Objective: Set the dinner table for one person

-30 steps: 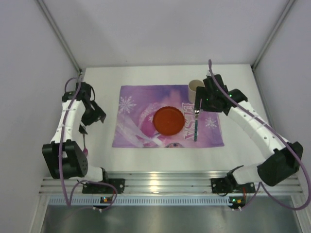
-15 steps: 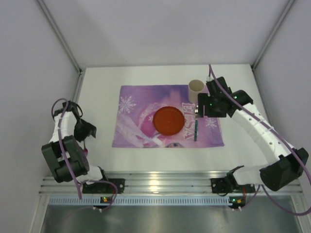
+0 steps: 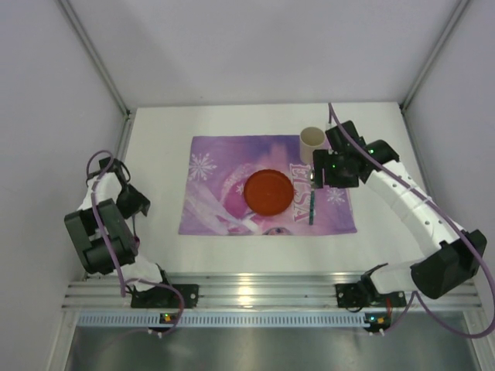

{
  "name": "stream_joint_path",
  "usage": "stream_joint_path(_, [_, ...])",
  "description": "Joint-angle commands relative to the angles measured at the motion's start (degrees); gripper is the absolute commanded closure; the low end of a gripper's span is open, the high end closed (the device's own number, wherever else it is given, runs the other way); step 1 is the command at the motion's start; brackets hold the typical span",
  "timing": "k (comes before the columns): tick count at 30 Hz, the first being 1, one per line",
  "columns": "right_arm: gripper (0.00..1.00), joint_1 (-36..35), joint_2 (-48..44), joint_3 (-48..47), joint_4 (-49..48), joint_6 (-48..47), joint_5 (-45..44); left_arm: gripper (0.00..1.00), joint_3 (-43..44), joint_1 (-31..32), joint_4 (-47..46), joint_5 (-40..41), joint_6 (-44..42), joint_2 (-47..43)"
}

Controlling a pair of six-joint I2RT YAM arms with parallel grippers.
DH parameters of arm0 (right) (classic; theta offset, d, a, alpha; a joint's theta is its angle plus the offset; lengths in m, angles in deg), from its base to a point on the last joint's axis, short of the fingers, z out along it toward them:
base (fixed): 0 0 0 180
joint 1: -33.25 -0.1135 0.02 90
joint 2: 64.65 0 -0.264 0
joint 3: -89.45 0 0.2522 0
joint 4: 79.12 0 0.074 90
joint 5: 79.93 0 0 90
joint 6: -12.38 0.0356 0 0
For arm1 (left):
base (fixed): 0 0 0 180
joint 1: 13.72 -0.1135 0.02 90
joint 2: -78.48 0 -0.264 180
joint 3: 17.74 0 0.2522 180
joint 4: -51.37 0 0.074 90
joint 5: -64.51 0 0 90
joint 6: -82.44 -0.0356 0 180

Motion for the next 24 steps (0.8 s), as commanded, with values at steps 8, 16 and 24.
stream_joint_path(8, [0.32,-0.18,1.52,-4.95,3.63,-0.31,-1.19,0.11,0.32,-2.40,-10.07,-6.57,-4.52,8.65])
stream_joint_path(16, [0.33,-0.18,2.92,-7.84,5.21,-0.57,-3.65,0.40,-0.73,-2.67,-10.60,-9.47,-3.91,14.19])
stream_joint_path(24, [0.35,-0.18,5.03,-10.92,5.48,-0.57,-4.27,1.00,0.40,-2.58,-9.90,-8.42,-4.70,15.60])
